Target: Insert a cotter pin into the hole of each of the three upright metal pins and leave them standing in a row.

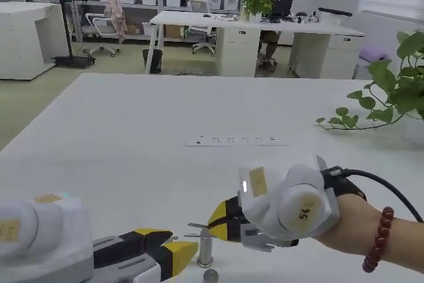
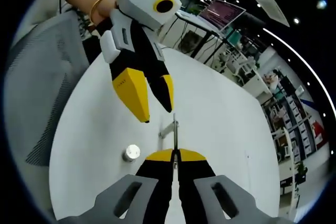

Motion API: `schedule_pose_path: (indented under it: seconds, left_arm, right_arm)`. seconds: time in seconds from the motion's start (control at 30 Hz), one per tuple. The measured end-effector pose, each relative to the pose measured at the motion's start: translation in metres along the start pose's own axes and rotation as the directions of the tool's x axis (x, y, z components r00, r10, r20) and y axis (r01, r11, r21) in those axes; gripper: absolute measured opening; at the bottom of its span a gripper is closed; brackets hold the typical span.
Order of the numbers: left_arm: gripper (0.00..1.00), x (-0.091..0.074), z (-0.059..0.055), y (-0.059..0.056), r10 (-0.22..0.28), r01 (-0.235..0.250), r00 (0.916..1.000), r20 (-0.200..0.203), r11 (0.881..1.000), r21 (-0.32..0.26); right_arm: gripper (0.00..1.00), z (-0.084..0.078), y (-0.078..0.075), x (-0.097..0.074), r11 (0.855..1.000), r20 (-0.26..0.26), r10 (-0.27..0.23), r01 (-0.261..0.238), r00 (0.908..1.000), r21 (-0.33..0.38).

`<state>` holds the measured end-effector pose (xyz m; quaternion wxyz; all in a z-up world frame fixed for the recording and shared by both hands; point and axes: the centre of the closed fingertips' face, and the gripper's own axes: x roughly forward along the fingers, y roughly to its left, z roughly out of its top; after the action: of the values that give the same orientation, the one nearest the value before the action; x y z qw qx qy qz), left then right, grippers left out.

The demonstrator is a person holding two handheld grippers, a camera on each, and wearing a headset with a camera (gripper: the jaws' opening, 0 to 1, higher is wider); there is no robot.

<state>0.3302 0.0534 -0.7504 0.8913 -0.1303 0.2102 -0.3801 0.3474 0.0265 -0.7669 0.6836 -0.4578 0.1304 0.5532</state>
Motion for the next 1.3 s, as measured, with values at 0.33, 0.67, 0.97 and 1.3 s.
schedule_pose_path:
  seconds: [0.33, 0.67, 0.97, 1.3]
  left_arm:
    - [0.17, 0.004, 0.004, -0.005, -0.023, 0.024, 0.9996, 0.016, 0.997, -0.076]
    - [0.09, 0.006, 0.003, -0.012, -0.046, 0.047, 0.9989, 0.009, 0.993, -0.112]
    - [0.02, 0.005, 0.002, -0.011, -0.050, 0.050, 0.9987, 0.003, 0.991, -0.126]
    - [0.01, 0.003, 0.002, -0.012, -0.055, 0.055, 0.9985, 0.003, 0.994, -0.093]
  right_arm:
    - [0.02, 0.011, 0.010, -0.004, 0.999, 0.017, 0.012, -0.012, 0.9998, -0.034]
    - [0.02, 0.019, 0.014, -0.005, 0.998, 0.031, 0.014, -0.012, 0.9994, -0.065]
    - [0.02, 0.024, 0.016, -0.007, 0.997, 0.040, 0.013, -0.010, 0.9991, -0.079]
    - [0.03, 0.026, 0.016, -0.006, 1.000, 0.062, 0.024, -0.024, 0.9978, -0.005]
